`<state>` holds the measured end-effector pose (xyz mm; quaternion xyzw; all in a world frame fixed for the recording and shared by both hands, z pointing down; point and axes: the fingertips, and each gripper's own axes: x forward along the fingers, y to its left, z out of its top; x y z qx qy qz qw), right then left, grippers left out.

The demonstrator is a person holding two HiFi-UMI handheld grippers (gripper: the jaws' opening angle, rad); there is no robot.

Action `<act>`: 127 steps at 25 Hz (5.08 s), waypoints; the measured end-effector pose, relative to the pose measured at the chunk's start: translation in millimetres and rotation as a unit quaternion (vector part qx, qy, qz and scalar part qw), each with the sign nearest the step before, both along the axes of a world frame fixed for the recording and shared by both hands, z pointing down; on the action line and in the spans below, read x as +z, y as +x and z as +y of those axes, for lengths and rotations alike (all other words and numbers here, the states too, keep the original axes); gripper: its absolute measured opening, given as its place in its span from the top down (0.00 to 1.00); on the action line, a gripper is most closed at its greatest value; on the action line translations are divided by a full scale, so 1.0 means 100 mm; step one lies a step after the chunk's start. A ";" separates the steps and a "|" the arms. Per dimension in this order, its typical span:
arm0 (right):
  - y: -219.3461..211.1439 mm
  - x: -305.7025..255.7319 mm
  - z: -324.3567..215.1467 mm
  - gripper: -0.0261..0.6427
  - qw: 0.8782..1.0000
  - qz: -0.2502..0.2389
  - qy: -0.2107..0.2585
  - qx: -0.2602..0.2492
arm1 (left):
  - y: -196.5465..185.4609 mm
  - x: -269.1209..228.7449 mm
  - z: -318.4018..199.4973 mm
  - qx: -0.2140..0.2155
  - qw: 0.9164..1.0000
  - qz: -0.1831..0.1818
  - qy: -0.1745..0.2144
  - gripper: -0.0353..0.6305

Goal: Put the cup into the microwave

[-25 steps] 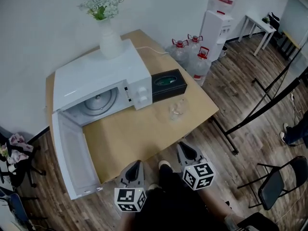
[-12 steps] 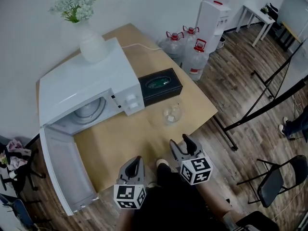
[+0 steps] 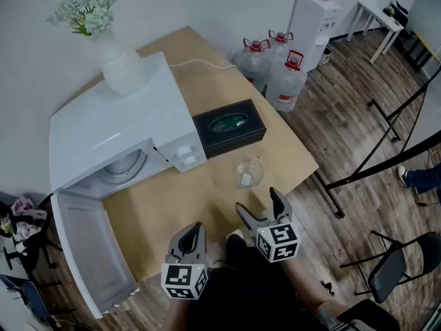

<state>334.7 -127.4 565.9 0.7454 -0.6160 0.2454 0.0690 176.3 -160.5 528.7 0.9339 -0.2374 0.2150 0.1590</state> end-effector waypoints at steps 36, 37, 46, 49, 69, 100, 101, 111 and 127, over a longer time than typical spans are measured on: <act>0.39 0.20 -0.95 0.35 0.993 0.091 0.065 -0.027 | 0.18 0.19 -0.65 -0.067 0.997 -0.028 -0.013 0.94; 0.39 0.20 -0.95 0.35 0.993 0.091 0.066 -0.027 | 0.15 0.18 -0.65 -0.071 0.997 -0.027 -0.011 0.94; 0.37 0.20 -0.94 0.35 0.994 0.089 0.063 -0.021 | -0.08 0.13 -0.65 -0.094 0.995 -0.019 -0.007 0.94; 0.32 0.16 -0.94 0.35 0.993 0.092 0.065 -0.023 | -0.13 0.13 -0.66 -0.094 0.995 -0.017 -0.008 0.94; -0.51 -0.14 -0.95 0.35 0.991 0.106 0.055 -0.061 | -0.93 -0.03 -0.73 -0.113 0.994 -0.002 0.005 0.94; -2.19 -0.53 -1.85 0.35 0.964 0.084 0.083 -0.237 | -1.92 -0.33 -0.89 -0.199 0.979 0.015 0.034 0.94; -2.23 -0.55 -1.90 0.35 0.962 0.086 0.085 -0.244 | -1.94 -0.33 -0.88 -0.201 0.979 0.015 0.033 0.94; -2.55 -0.75 -2.40 0.35 0.951 0.089 0.104 -0.276 | -2.05 -0.36 -0.95 -0.216 0.976 0.016 0.039 0.94; -2.88 -0.82 -3.18 0.35 0.938 0.105 0.142 -0.299 | -2.08 -0.40 -1.15 -0.231 0.972 0.017 0.044 0.94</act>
